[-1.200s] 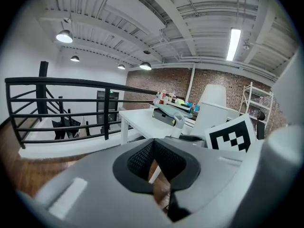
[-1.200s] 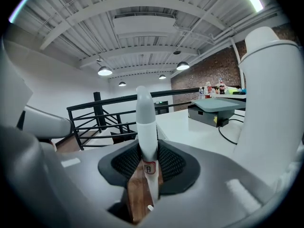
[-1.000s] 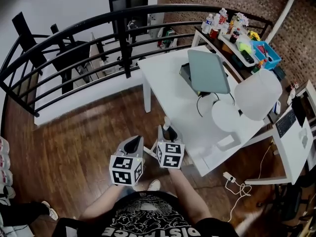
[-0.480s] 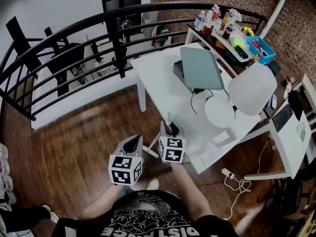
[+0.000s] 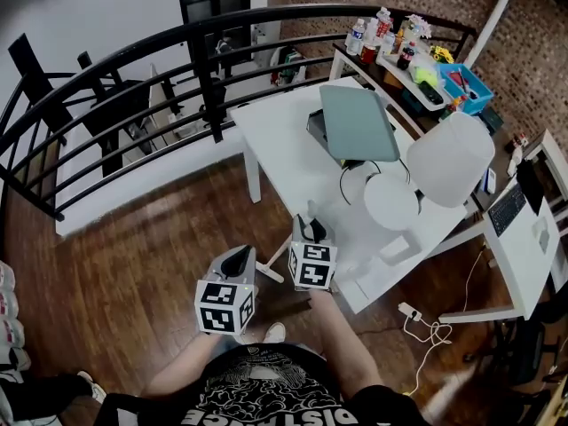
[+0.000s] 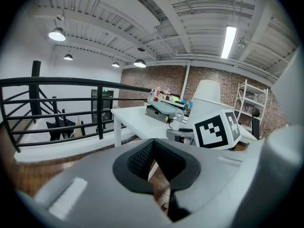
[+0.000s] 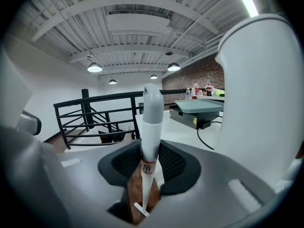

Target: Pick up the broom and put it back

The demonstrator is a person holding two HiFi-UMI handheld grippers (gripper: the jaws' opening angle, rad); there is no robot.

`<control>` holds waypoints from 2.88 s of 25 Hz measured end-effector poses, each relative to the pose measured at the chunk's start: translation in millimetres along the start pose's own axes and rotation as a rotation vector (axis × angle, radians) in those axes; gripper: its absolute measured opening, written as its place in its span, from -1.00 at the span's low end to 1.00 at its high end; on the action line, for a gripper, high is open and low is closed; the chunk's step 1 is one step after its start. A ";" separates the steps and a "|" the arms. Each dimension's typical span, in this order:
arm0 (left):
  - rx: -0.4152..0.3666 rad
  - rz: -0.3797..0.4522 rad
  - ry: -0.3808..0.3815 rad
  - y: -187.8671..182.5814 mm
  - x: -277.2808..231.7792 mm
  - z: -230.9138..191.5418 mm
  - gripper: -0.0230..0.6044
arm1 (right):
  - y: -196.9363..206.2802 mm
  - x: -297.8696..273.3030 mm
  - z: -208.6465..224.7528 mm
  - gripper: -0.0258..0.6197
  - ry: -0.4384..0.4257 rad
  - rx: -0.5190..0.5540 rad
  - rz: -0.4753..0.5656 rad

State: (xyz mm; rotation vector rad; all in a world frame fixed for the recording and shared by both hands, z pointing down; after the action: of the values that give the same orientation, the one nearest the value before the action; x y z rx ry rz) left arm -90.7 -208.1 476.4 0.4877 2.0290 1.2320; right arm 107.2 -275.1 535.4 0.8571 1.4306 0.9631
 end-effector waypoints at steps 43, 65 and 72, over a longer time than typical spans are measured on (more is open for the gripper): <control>0.000 0.005 -0.020 5.9 35.0 14.1 -0.91 | -0.7 109.9 -11.0 -0.57 -0.022 -0.105 0.071; 0.012 0.117 -0.011 64.1 209.6 44.7 -0.91 | 21.3 290.5 -132.1 -0.92 -0.168 0.008 0.157; 0.000 0.128 -0.007 81.3 244.8 57.4 -0.91 | 35.6 323.7 -145.7 -0.92 -0.179 0.004 0.153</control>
State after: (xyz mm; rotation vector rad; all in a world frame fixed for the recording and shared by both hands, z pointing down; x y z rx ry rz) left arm -218.9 20.0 439.6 0.6298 2.0183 1.3037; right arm -64.9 22.8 441.3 1.0405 1.2278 0.9717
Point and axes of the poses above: the fingertips, and each gripper's own axes: x backward along the fingers, z to its right, y out of its underside, the point moved 10 cm from there along x, backward along the fingers, and after that the axes turned 13 degrees about y, right-handed, at the moved point
